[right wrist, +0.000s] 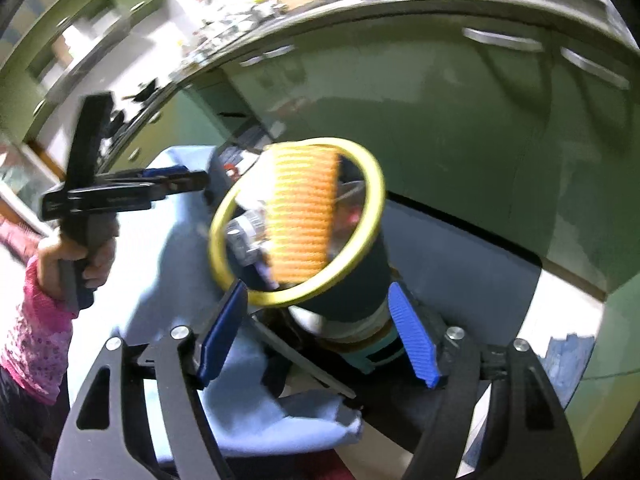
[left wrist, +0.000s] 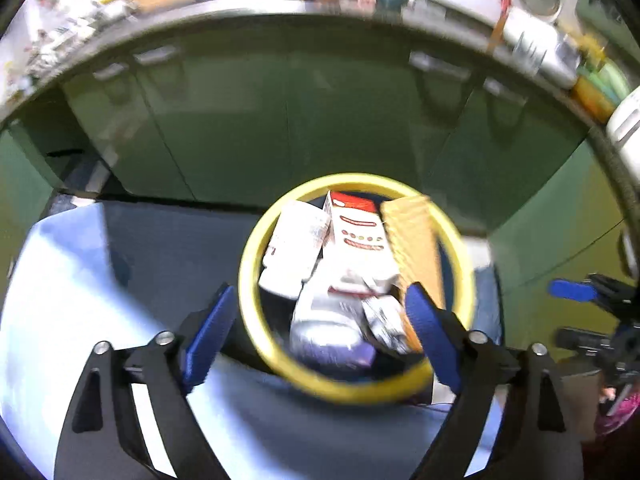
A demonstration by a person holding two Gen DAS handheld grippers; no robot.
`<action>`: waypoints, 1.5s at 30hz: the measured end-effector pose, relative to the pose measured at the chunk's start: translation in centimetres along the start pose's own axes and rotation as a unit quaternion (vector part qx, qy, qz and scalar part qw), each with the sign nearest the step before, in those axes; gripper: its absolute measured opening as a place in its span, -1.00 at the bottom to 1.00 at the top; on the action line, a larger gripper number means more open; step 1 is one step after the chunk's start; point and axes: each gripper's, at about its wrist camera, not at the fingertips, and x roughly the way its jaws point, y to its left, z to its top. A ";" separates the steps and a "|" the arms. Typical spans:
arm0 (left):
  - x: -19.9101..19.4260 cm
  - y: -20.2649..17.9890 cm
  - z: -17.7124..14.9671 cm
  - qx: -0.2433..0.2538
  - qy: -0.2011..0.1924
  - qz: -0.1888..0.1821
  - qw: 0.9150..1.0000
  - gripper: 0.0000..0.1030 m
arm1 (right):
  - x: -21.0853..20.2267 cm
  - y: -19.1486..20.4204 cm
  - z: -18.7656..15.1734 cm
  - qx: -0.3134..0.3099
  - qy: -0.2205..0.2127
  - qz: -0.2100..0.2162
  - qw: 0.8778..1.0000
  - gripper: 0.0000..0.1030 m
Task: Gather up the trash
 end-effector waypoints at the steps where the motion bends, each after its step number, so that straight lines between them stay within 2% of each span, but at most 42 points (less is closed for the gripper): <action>1: -2.6 -0.2 -1.5 -0.009 -0.024 0.012 1.000 0.79 | -0.3 1.0 -0.3 -0.013 -0.002 0.007 1.000 0.35; 3: -6.9 -0.2 -4.5 -0.027 -0.057 0.037 0.997 0.91 | -0.8 2.9 -0.7 -0.039 -0.007 0.016 0.999 0.43; 5: -11.2 -0.1 -8.1 -0.057 -0.088 0.073 0.992 0.91 | -1.4 5.4 -1.4 -0.077 -0.016 0.023 0.997 0.55; 8: -17.4 0.3 -14.1 -0.130 -0.136 0.123 0.974 0.91 | -2.2 8.7 -2.5 -0.128 -0.030 0.024 0.991 0.72; 9: -19.2 0.6 -15.8 -0.153 -0.150 0.140 0.967 0.91 | -2.3 9.3 -2.7 -0.138 -0.033 0.026 0.989 0.77; 10: -21.5 0.6 -18.4 -0.180 -0.166 0.167 0.955 0.91 | -2.6 10.5 -3.1 -0.153 -0.038 0.031 0.987 0.88; 12: -24.6 0.9 -22.2 -0.214 -0.186 0.215 0.934 0.91 | -3.1 12.0 -3.9 -0.168 -0.043 0.041 0.984 0.88; 13: -26.3 0.8 -24.5 -0.241 -0.197 0.251 0.917 0.91 | -3.4 12.5 -4.1 -0.172 -0.045 0.042 0.983 0.88; 15: -28.5 0.9 -27.7 -0.274 -0.203 0.286 0.895 0.91 | -4.0 13.8 -4.6 -0.187 -0.052 0.039 0.980 0.88; 16: -29.5 0.9 -29.3 -0.289 -0.206 0.294 0.888 0.91 | -4.6 14.6 -5.0 -0.195 -0.062 0.034 0.978 0.88; 19: -31.7 1.0 -32.7 -0.319 -0.206 0.299 0.875 0.91 | -6.4 16.1 -6.0 -0.214 -0.088 0.023 0.973 0.88; 21: -32.7 1.1 -34.3 -0.327 -0.203 0.306 0.871 0.91 | -7.8 17.1 -6.7 -0.226 -0.110 0.007 0.968 0.88; 25: -35.3 -0.2 -37.0 -0.333 -0.226 0.317 0.859 0.91 | -10.1 18.0 -7.7 -0.240 -0.138 -0.020 0.961 0.88; 27: -36.3 -1.2 -38.1 -0.332 -0.234 0.320 0.856 0.91 | -10.8 18.3 -8.0 -0.243 -0.145 -0.030 0.959 0.88; 35: -36.3 -2.2 -39.4 -0.338 -0.238 0.303 0.859 0.91 | -12.2 19.1 -9.7 -0.261 -0.154 -0.039 0.952 0.88; 45: -35.9 -2.0 -39.7 -0.345 -0.242 0.306 0.854 0.91 | -12.6 19.4 -10.0 -0.258 -0.159 -0.033 0.952 0.88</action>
